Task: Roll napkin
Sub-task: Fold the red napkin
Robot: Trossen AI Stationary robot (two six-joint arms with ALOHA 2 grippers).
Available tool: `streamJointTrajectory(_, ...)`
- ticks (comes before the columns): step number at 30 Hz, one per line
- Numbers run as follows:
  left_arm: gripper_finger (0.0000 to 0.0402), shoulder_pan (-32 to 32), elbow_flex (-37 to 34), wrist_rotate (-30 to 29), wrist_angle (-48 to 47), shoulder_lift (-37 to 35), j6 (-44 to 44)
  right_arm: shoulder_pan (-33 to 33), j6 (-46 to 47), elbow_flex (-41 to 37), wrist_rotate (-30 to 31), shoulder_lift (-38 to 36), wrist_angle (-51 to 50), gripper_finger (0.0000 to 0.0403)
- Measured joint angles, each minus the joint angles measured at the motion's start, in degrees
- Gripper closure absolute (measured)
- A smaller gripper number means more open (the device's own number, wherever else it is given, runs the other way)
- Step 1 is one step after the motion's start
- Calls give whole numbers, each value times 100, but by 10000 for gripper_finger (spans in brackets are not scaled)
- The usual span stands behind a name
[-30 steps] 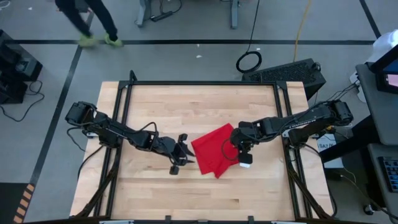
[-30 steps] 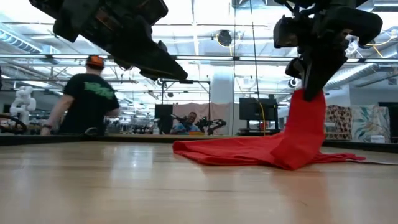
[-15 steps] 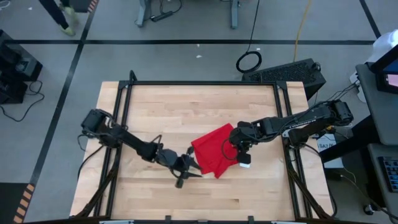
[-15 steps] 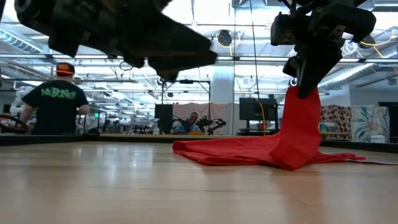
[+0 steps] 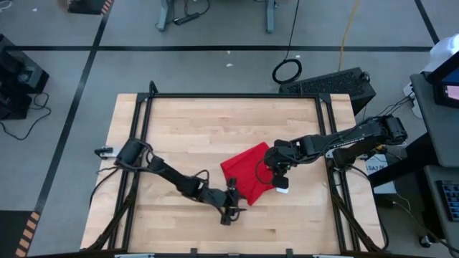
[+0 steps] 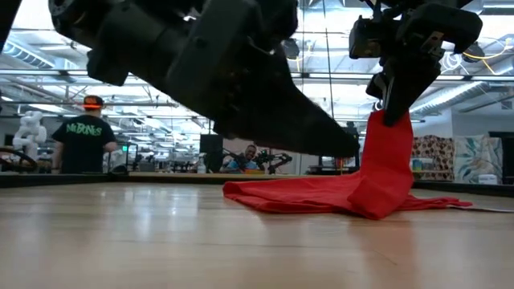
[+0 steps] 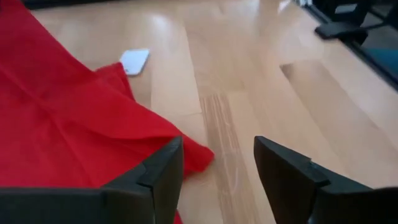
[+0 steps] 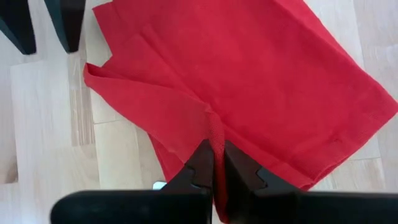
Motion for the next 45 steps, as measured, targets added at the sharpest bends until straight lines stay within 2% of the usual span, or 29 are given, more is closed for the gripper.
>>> streamJointTrajectory(7,199,10,333,-18,-252,463,-112,-2,0,0,241,0,4,394)
streamJointTrajectory(14,199,144,333,-198,-353,518,-296,0,20,2,246,0,25,394)
streamJointTrajectory(18,205,153,333,-82,-137,518,-202,-1,20,2,246,0,31,394)
streamJointTrajectory(22,250,153,333,73,-285,518,33,-2,20,2,247,0,48,394)
streamJointTrajectory(28,385,168,329,129,-277,518,364,-1,20,2,247,0,58,394)
streamJointTrajectory(35,397,212,329,61,-164,436,495,0,42,2,249,0,101,394)
streamJointTrajectory(38,398,212,327,-76,-557,168,616,0,42,2,249,0,96,394)
streamJointTrajectory(42,399,182,323,-497,-1578,-299,757,0,42,2,264,0,98,394)
streamJointTrajectory(45,400,176,324,-854,-2185,-724,930,0,40,2,498,0,252,394)
